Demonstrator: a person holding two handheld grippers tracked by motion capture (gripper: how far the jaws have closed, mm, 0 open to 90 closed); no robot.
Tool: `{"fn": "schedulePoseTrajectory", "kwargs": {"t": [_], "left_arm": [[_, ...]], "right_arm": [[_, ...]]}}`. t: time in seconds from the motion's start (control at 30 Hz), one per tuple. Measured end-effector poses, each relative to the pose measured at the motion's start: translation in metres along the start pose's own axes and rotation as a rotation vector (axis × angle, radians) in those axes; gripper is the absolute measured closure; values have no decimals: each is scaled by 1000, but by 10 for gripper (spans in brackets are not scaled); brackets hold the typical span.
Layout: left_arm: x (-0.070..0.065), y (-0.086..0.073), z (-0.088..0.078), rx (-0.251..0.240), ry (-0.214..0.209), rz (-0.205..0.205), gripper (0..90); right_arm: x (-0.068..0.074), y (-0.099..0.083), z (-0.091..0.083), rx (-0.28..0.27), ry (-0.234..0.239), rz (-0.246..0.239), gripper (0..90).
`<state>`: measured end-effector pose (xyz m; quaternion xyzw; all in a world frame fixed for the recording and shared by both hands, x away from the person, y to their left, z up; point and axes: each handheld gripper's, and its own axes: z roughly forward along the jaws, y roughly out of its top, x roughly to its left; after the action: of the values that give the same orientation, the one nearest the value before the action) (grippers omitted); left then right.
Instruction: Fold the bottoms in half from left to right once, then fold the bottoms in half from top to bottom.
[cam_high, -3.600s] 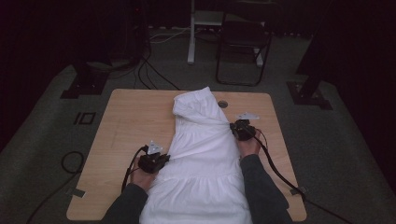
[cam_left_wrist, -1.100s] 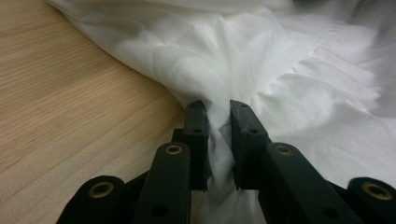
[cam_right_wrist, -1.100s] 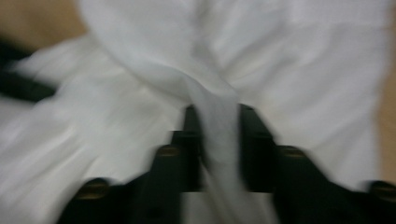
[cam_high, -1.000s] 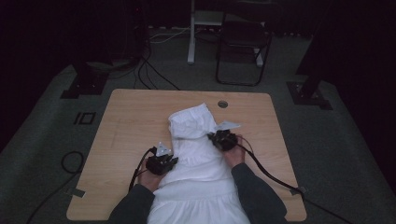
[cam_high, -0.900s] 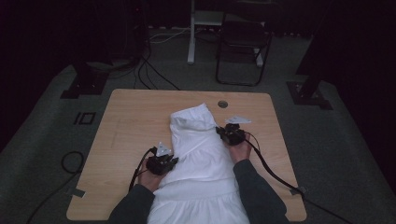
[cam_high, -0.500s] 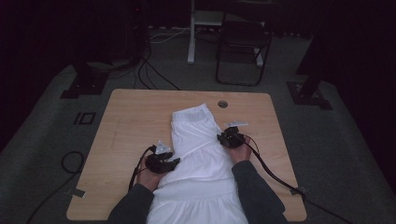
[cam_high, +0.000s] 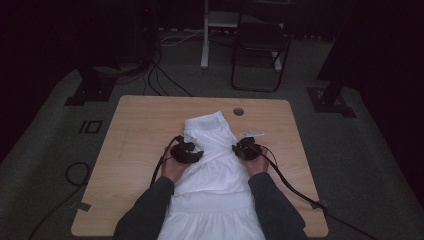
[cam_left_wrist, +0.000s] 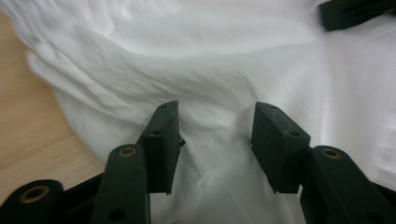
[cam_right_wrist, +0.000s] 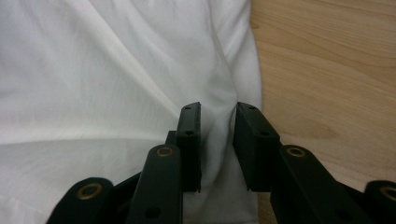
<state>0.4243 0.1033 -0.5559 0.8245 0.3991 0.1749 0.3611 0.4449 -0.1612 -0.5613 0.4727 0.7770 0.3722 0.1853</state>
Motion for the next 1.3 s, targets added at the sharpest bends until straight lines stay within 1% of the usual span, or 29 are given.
{"fn": "schedulePoseTrajectory", "kwargs": {"t": [0.07,0.17,0.3,0.37,0.47,0.53,0.67,0.73,0.8,0.97,1.0,1.03,1.07,1.1,1.13,1.17,1.2,1.23,1.27,1.3], "left_arm": [[-1,-3,-3,2,6,7,583],[-5,-9,-9,-2,8,13,617],[-17,-26,-21,-25,-3,27,618],[-23,-33,-28,-28,-17,35,617],[-28,-43,-37,-32,-34,48,617],[-31,-48,-41,-37,-43,48,616],[-33,-48,-43,-29,-42,57,616],[-34,-49,-43,-29,-39,61,616],[-34,-49,-43,-33,-43,54,616],[-33,-49,-42,-37,-45,53,616],[-33,-49,-42,-37,-45,53,616],[-33,-49,-42,-37,-45,53,616],[-33,-49,-42,-33,-43,61,616],[-33,-49,-42,-33,-43,61,616],[-33,-49,-42,-33,-43,61,616],[-33,-49,-42,-35,-47,55,616],[-33,-49,-42,-36,-47,56,616],[-33,-49,-42,-37,-47,56,616],[-33,-48,-42,-36,-46,57,615],[-34,-48,-42,-36,-45,56,615]], "right_arm": [[3,-6,-5,-3,12,-6,745],[8,-13,-12,-2,19,-18,772],[18,-27,-26,3,34,-34,784],[24,-34,-33,2,43,-47,784],[31,-45,-44,6,60,-51,784],[34,-51,-49,4,68,-51,784],[41,-59,-56,0,67,-66,785],[41,-60,-57,-3,74,-55,785],[39,-61,-57,-7,85,-44,786],[39,-60,-57,0,89,-40,779],[38,-59,-57,10,96,-31,750],[38,-59,-57,10,96,-31,750],[33,-54,-58,8,113,-18,609],[33,-54,-58,8,113,-18,609],[32,-52,-59,-5,117,-10,609],[32,-52,-59,-5,117,-10,576],[27,-40,-65,-69,124,-3,472],[26,-35,-66,-94,130,-10,431],[25,-28,-66,-103,141,-12,389],[25,-22,-65,-99,148,-22,350]]}}
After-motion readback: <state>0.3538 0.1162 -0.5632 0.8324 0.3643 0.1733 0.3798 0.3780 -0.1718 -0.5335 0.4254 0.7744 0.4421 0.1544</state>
